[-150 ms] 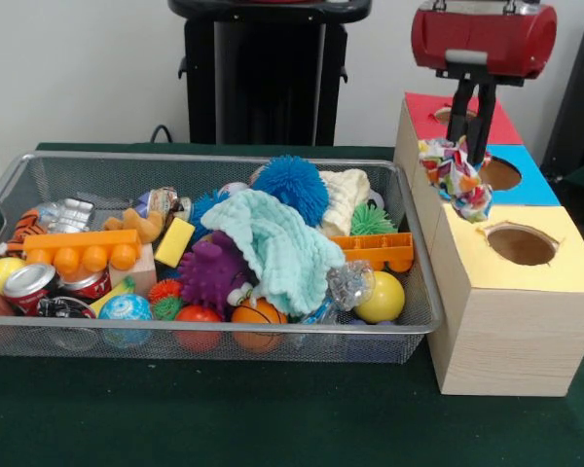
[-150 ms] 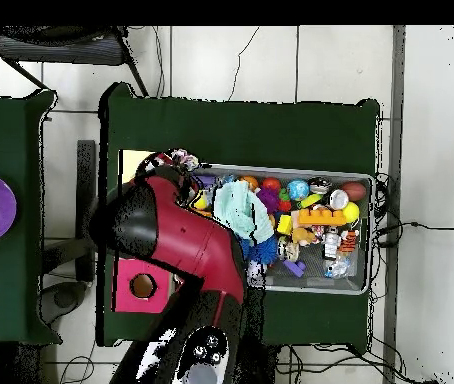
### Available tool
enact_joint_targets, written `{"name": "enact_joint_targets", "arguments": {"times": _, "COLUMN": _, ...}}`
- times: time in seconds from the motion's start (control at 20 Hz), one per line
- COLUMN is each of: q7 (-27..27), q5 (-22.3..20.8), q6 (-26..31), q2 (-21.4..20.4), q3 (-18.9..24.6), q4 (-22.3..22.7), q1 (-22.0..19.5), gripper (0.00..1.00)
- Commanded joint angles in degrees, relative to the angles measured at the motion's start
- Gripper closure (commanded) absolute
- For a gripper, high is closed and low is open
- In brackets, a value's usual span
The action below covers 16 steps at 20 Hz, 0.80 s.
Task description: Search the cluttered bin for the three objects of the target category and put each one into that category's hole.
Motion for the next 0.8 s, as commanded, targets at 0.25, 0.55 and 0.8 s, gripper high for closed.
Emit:
{"name": "enact_joint_targets", "arguments": {"times": 0.25, "q7": 18.09, "q5": 4.65, "q6": 1.04, "q2": 6.98, "q3": -0.24, "q4": -1.45, "q1": 3.44, "gripper": 1.0}}
{"name": "enact_joint_targets", "arguments": {"times": 0.55, "q7": 17.44, "q5": 5.36, "q6": 2.3, "q2": 5.8, "q3": 1.39, "q4": 0.91, "q1": 3.71, "gripper": 1.0}}
{"name": "enact_joint_targets", "arguments": {"times": 0.8, "q7": 17.29, "q5": 5.79, "q6": 2.96, "q2": 5.32, "q3": 1.96, "q4": 1.84, "q1": 4.02, "gripper": 1.0}}
